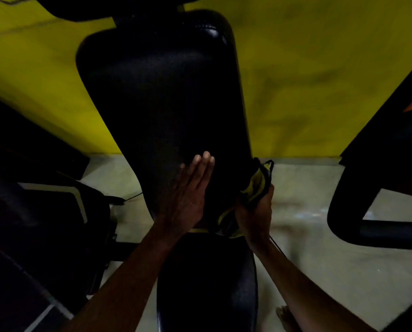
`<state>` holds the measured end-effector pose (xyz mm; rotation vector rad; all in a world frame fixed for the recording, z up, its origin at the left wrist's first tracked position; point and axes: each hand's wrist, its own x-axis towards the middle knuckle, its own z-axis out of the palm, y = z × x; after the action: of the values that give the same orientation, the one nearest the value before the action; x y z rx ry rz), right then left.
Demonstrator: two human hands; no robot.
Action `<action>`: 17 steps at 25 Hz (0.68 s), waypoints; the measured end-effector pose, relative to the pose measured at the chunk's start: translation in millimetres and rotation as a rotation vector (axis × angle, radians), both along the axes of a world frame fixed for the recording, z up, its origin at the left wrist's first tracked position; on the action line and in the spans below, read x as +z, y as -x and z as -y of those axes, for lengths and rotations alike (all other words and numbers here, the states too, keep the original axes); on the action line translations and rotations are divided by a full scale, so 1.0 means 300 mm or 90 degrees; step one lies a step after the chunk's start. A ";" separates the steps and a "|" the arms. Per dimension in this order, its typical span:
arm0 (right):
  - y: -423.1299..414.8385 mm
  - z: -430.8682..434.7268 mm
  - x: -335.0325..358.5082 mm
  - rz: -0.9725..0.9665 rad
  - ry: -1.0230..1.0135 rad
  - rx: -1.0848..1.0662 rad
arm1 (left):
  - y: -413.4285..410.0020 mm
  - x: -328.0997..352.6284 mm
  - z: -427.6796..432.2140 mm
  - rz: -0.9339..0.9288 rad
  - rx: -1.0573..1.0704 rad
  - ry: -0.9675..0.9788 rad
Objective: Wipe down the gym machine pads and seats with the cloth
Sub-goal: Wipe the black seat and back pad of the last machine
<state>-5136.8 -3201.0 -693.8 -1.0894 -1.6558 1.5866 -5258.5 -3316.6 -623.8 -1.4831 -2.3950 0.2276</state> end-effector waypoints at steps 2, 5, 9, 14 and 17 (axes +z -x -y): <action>0.003 0.009 -0.009 0.025 -0.056 0.006 | -0.019 -0.057 0.022 0.024 -0.017 0.033; -0.020 0.020 -0.078 0.055 -0.063 0.014 | -0.036 -0.094 0.029 0.047 -0.005 0.048; -0.114 0.075 -0.169 0.068 -0.032 0.033 | -0.054 -0.100 0.020 0.042 0.016 0.026; -0.144 0.094 -0.245 0.152 -0.021 0.065 | -0.077 -0.149 0.031 0.070 0.030 0.009; -0.154 0.089 -0.278 0.201 -0.007 0.066 | -0.117 -0.183 0.058 0.094 0.041 0.013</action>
<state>-5090.6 -3227.7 -777.3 -1.3209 -1.9503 1.5255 -5223.5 -3334.1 -678.6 -1.4802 -2.5663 0.1622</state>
